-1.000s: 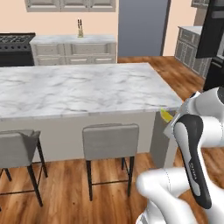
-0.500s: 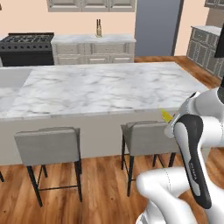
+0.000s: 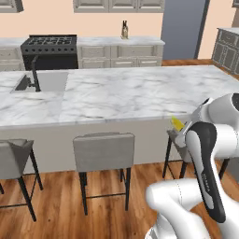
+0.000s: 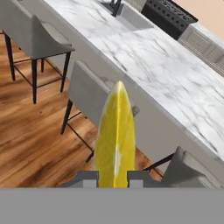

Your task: Take the cheese, steak, and lemon wedge from the fridge and place them on the plate on the dining counter to create an appetizer plate.

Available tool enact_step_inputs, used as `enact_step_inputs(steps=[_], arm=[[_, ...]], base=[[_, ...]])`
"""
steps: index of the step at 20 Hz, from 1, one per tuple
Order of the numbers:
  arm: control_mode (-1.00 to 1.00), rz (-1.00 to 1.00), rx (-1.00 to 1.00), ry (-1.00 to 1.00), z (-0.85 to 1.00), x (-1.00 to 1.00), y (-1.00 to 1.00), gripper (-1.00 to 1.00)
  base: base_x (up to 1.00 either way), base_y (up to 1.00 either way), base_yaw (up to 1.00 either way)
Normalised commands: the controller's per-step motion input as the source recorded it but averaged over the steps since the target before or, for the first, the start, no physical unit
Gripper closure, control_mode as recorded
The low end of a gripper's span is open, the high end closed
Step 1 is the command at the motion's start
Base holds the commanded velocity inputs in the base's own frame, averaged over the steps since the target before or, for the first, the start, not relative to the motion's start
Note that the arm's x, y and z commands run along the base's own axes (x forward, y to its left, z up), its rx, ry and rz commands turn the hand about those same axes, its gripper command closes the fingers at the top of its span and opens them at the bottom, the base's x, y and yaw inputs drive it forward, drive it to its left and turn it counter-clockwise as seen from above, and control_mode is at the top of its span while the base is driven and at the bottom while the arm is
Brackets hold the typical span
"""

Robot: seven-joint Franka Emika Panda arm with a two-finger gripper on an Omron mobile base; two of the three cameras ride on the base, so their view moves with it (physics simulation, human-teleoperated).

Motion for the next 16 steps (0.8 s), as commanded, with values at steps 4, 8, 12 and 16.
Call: enact_step_inputs(steps=[4, 8, 12, 16], arm=[[1.00, 0.00, 0.00, 0.00, 0.00, 0.00, 0.00, 1.00], [1.00, 0.00, 0.00, 0.00, 0.00, 0.00, 0.00, 1.00], [1.00, 0.00, 0.00, 0.00, 0.00, 0.00, 0.00, 1.00], [1.00, 0.00, 0.00, 0.00, 0.00, 0.00, 0.00, 1.00]], base=[[0.00, 1.00, 0.00], [0.00, 1.00, 0.00], [0.01, 1.00, 0.00], [0.04, 1.00, 0.00]])
